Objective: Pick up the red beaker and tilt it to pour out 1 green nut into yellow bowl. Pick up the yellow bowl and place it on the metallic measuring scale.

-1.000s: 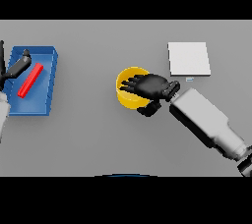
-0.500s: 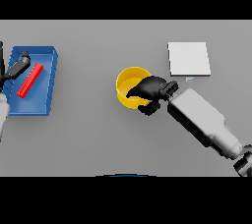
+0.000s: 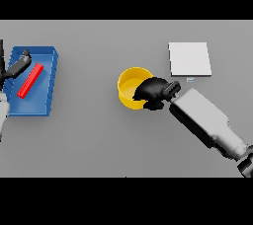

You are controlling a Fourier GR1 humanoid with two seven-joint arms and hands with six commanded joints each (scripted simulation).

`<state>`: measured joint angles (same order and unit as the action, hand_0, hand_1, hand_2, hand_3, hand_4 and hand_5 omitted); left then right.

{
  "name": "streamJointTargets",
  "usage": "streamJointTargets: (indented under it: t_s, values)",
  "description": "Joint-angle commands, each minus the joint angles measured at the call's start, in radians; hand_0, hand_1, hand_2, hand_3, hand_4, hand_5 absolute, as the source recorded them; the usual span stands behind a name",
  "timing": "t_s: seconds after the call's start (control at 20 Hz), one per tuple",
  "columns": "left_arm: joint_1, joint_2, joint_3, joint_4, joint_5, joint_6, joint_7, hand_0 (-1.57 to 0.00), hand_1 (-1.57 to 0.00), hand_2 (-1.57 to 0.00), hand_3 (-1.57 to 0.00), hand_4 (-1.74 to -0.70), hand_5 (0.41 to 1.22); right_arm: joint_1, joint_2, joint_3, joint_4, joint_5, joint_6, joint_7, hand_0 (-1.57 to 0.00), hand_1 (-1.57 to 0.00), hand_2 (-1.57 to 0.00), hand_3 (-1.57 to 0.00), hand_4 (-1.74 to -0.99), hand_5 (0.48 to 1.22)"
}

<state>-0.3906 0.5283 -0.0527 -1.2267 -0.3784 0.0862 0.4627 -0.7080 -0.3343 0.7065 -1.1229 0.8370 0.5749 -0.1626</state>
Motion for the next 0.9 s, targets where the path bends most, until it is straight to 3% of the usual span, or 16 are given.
streamJointTargets:
  t_s: [0.0, 0.2, 0.55, 0.65, 0.75, 0.85]
  values:
    - [0.001, 0.006, 0.002, 0.000, 0.000, -0.004, 0.001, 0.00, 0.00, 0.00, 0.00, -0.74, 0.689, 0.004, 0.000, -0.003, -0.002, -0.007, 0.000, 0.008, -1.47, -1.47, -1.28, -1.37, -1.702, 1.195]
    - [0.005, 0.005, 0.000, -0.008, 0.001, -0.006, -0.004, 0.00, 0.00, 0.00, 0.00, -0.73, 0.685, -0.007, -0.013, -0.008, -0.018, -0.015, -0.010, -0.012, -1.53, -1.53, -1.31, -1.40, -1.725, 1.210]
    - [-0.001, 0.010, 0.004, -0.005, 0.005, -0.010, -0.005, 0.00, 0.00, 0.00, 0.00, -0.73, 0.697, -0.025, -0.072, -0.074, -0.140, -0.054, 0.064, 0.052, -1.56, -1.56, -1.42, -1.24, -1.738, 1.219]
    - [0.000, 0.010, 0.007, 0.006, 0.003, -0.002, -0.015, 0.00, 0.00, 0.00, 0.00, -0.74, 0.693, -0.035, -0.088, -0.098, -0.168, -0.054, 0.063, 0.080, -1.57, -1.57, -1.42, -1.27, -1.739, 1.220]
    - [-0.019, 0.003, 0.004, 0.028, -0.002, 0.004, -0.016, 0.00, 0.00, 0.00, 0.00, -0.74, 0.697, -0.041, -0.098, -0.119, -0.166, -0.061, 0.055, 0.076, -1.57, -1.57, -1.44, -1.27, -1.740, 1.220]
    - [-0.023, 0.010, 0.014, 0.019, 0.007, 0.002, -0.023, 0.00, 0.00, 0.00, 0.00, -0.75, 0.697, -0.042, -0.118, -0.141, -0.154, -0.068, 0.044, 0.062, -1.57, -1.57, -1.44, -1.38, -1.740, 1.220]
